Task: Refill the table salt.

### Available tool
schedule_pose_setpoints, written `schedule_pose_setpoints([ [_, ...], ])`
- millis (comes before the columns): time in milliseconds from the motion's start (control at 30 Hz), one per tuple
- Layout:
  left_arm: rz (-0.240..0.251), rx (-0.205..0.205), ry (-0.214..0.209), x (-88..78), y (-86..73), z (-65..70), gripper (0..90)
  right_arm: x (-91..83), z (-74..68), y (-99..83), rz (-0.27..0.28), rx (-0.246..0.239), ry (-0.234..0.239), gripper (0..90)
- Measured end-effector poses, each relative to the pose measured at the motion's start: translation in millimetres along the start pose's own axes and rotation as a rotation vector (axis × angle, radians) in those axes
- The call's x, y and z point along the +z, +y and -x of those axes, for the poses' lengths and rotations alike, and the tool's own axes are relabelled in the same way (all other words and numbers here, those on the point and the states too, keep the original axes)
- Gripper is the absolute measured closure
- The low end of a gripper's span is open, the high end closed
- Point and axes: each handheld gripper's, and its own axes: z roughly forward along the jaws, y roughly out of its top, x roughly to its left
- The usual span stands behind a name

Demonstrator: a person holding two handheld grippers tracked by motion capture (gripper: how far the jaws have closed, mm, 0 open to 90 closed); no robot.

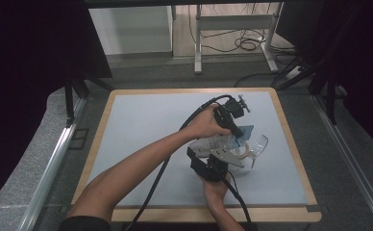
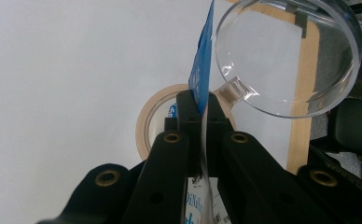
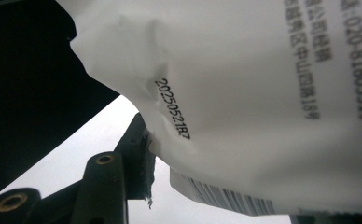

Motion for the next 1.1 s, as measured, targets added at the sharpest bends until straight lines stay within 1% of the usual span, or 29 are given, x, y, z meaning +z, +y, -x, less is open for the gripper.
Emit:
schedule_pose_setpoints([
  [100,0.000,0.000,0.000,-0.2,0.2,0.1,90.0,-0.6,-0.2,0.5,-0.001,0.009,0.005,49.4],
  [400,0.000,-0.001,-0.002,0.6,0.2,-0.2,90.0,-0.3,-0.1,0.1,0.001,-0.001,-0.001,49.4],
  [767,-0.001,-0.008,-0.003,0.2,0.6,-0.3,90.0,-0.5,-0.2,0.6,0.001,0.004,0.002,49.4],
  [1100,-0.003,-0.004,-0.006,0.0,1.0,-0.8,90.0,-0.8,-0.1,1.1,0.001,0.013,0.006,49.5],
])
